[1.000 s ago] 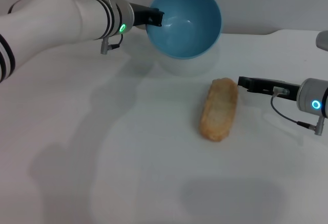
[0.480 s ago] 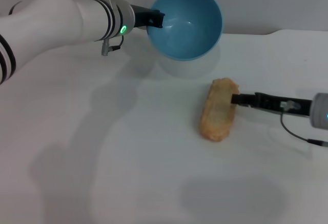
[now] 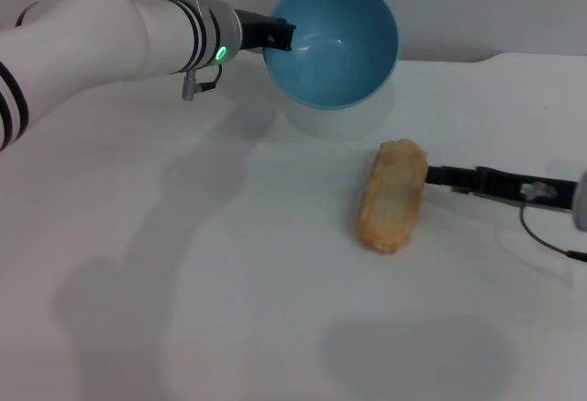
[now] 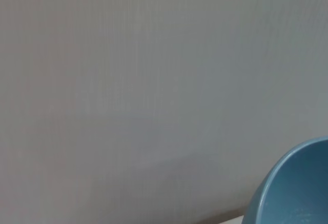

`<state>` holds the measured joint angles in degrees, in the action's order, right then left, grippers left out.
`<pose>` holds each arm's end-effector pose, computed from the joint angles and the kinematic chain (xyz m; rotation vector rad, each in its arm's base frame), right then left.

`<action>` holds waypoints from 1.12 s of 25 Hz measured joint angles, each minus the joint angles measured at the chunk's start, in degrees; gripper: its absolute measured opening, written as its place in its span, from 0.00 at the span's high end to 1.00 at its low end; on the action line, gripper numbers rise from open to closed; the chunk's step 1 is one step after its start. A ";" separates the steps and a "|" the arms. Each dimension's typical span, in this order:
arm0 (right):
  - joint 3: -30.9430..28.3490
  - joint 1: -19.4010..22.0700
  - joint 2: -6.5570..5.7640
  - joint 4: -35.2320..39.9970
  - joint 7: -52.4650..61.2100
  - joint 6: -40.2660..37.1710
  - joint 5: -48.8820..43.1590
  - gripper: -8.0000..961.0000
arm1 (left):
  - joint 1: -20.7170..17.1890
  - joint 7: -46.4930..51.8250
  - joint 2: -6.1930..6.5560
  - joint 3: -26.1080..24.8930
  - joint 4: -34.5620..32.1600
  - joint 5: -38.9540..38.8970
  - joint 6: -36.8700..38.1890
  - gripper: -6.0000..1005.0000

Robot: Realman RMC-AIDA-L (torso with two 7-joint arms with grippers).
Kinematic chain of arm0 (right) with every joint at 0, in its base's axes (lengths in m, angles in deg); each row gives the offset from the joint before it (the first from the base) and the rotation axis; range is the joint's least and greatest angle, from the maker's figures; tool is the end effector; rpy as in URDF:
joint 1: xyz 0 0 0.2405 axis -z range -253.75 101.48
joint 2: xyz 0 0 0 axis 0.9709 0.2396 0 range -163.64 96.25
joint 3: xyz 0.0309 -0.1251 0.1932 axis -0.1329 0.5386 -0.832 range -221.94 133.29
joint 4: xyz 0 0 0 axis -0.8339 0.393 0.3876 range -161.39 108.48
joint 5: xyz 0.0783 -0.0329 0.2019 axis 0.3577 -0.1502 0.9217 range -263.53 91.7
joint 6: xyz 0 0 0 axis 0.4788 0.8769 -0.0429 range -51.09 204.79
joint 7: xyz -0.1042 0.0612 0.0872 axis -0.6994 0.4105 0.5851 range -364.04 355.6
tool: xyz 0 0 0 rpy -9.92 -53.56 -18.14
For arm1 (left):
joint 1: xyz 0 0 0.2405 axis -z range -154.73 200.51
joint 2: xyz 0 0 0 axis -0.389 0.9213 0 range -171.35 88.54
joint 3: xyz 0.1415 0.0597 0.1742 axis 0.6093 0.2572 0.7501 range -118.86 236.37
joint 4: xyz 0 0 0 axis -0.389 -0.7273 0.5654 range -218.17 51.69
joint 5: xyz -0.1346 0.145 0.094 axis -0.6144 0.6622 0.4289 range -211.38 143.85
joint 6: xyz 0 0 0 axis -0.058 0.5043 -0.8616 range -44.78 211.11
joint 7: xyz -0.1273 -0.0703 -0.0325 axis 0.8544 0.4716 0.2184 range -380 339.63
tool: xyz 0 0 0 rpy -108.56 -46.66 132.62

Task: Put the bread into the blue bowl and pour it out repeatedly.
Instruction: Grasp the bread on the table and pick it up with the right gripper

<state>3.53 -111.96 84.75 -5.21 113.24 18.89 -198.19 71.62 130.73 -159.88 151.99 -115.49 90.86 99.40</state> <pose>0.2856 0.3608 -0.0496 -2.1573 1.6788 0.5356 -0.1772 0.4611 -0.0610 -2.0842 -0.9372 -0.2111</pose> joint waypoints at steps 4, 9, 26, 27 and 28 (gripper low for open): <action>0.69 -4.75 0.39 -5.56 -2.07 5.11 0.13 0.34 | 0.06 0.00 0.00 0.01 0.08 0.00 -0.10 1.00; 1.55 -8.75 0.53 -10.49 -3.45 10.10 0.30 0.30 | -0.01 0.00 0.00 0.01 0.08 0.00 -0.13 1.00; 1.21 -10.03 1.15 -12.08 -3.42 16.01 2.15 0.30 | -0.59 0.00 -0.14 0.00 0.13 -0.05 -0.65 1.00; 1.28 -10.11 1.15 -12.17 -3.64 16.04 2.16 0.30 | -0.61 0.00 -0.14 0.00 0.14 -0.06 -0.65 1.00; 1.24 -10.20 1.17 -12.31 -4.42 16.02 2.16 0.30 | -0.63 0.03 -0.15 0.00 0.15 -0.09 -0.65 1.00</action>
<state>4.77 -122.16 85.92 -17.52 108.82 34.91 -196.03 70.99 130.76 -160.03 151.99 -115.34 90.77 98.75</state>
